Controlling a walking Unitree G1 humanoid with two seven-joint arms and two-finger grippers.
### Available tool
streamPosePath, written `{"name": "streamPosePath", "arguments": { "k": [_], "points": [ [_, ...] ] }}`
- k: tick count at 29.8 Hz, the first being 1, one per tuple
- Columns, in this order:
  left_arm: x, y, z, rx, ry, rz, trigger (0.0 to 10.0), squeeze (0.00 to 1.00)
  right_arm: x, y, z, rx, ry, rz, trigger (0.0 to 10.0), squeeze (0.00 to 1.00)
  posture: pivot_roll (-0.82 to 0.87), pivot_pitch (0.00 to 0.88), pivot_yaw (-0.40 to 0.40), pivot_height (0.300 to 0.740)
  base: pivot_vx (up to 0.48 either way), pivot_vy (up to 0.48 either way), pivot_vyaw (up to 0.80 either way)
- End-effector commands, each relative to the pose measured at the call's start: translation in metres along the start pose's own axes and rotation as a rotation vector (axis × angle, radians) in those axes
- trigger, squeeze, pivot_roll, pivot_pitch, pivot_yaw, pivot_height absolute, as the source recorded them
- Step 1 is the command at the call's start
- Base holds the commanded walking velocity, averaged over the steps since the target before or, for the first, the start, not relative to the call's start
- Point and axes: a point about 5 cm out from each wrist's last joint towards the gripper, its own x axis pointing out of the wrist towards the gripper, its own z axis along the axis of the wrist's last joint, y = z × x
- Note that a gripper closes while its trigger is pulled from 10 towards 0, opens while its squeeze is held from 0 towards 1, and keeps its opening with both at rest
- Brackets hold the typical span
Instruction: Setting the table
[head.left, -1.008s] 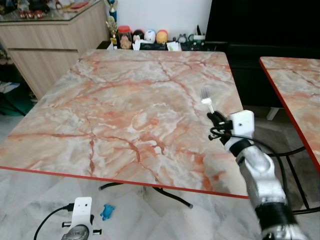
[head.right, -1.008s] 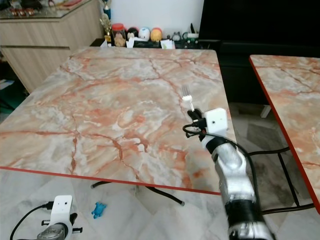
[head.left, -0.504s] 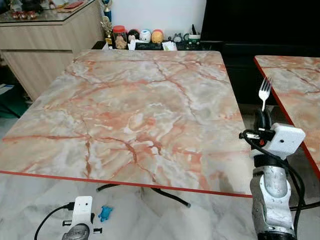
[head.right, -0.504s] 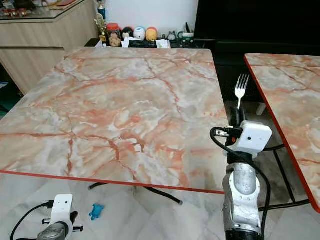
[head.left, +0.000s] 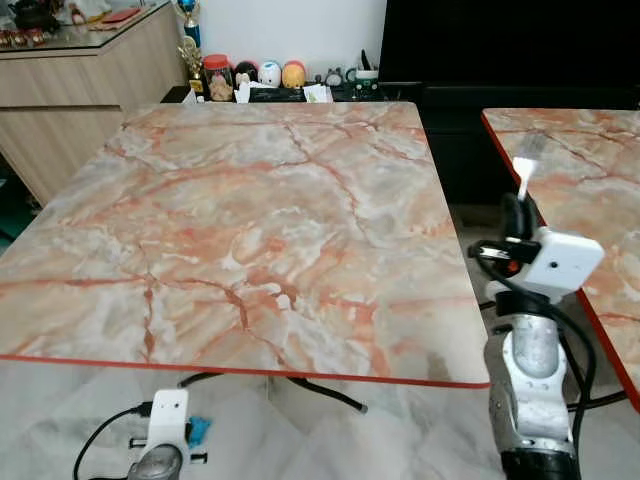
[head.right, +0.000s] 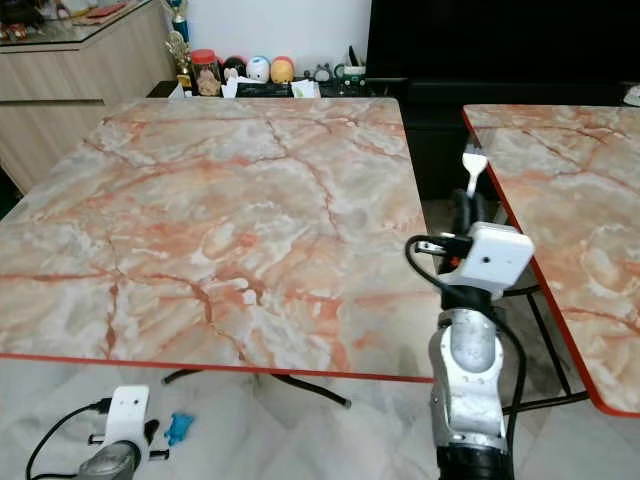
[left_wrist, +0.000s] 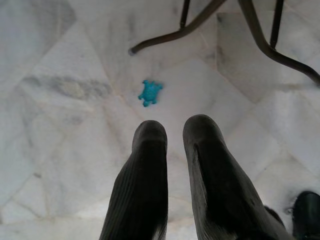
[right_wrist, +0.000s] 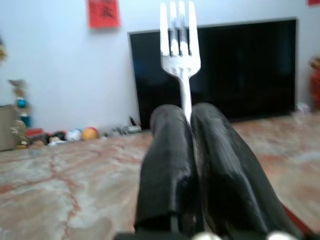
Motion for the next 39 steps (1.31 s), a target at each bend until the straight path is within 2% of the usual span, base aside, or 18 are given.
{"name": "streamPosePath", "arguments": {
  "k": [1, 25, 39],
  "points": [
    [0.0, 0.0046, 0.0002, 0.004, -0.002, 0.017, 10.0, 0.0, 0.002, 0.0069, 0.0021, 0.013, 0.0, 0.02, 10.0, 0.0, 0.04, 0.0, 0.019, 0.74, 0.0, -0.349, -0.79],
    [-0.0003, 0.0049, -0.002, 0.019, 0.009, 0.016, 10.0, 0.0, 0.0066, 0.0138, 0.0064, 0.022, -0.023, 0.039, 10.0, 0.0, 0.03, 0.0, 0.022, 0.74, 0.0, -0.349, -0.03],
    [-0.0004, 0.0058, -0.0023, 0.024, 0.011, 0.016, 10.0, 0.0, 0.0063, 0.0147, 0.0088, -0.034, -0.042, 0.07, 10.0, 0.0, 0.02, 0.0, 0.026, 0.74, 0.0, -0.327, 0.1]
  ]
}}
